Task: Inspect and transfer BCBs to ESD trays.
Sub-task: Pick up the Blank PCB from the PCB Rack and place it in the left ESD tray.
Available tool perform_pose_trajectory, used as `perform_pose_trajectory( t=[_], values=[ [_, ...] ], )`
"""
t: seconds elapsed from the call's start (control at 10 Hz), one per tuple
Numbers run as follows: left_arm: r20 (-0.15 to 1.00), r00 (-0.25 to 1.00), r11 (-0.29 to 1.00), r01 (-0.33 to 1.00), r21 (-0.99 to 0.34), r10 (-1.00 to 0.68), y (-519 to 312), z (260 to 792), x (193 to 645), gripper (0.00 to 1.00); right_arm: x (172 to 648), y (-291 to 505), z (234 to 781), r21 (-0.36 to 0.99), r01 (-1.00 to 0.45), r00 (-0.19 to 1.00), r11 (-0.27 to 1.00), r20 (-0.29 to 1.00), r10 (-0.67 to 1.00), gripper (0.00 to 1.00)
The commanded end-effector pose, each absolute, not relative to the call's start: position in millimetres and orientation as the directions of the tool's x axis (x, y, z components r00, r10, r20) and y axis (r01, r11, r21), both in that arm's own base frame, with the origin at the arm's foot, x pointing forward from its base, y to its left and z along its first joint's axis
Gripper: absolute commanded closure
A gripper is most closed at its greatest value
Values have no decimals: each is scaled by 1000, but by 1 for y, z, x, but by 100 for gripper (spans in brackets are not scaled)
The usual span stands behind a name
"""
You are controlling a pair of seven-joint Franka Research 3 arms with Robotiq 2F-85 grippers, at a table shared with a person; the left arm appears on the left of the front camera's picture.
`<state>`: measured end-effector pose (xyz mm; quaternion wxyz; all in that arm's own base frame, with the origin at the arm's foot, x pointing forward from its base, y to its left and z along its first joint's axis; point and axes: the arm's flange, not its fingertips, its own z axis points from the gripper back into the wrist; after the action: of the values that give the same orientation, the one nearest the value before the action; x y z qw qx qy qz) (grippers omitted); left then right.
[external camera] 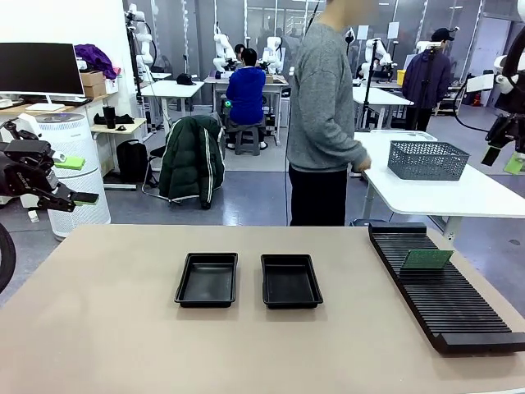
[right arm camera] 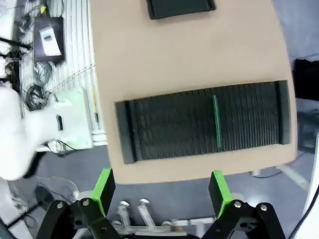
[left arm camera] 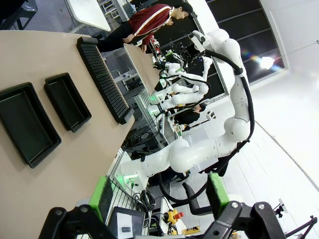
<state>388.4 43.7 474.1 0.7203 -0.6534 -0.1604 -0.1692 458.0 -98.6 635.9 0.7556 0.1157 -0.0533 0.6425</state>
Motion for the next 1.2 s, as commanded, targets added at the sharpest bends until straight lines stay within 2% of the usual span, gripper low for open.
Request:
perform_pose_trajectory(
  t=[0.0, 0.2, 1.1],
  values=[
    [452, 892, 89, 453, -887, -32, 46, 475, 387, 0, 447, -91, 622, 1, -999, 37, 38, 233, 972, 0],
    [452, 892, 89, 453, -887, -32, 46, 475, 387, 0, 446, -86, 622, -38, -997, -69, -63, 200, 977, 0],
    [452, 892, 89, 453, -887, -32, 46, 475, 387, 0, 450, -85, 630, -23, -999, -53, -49, 229, 972, 0]
  ],
)
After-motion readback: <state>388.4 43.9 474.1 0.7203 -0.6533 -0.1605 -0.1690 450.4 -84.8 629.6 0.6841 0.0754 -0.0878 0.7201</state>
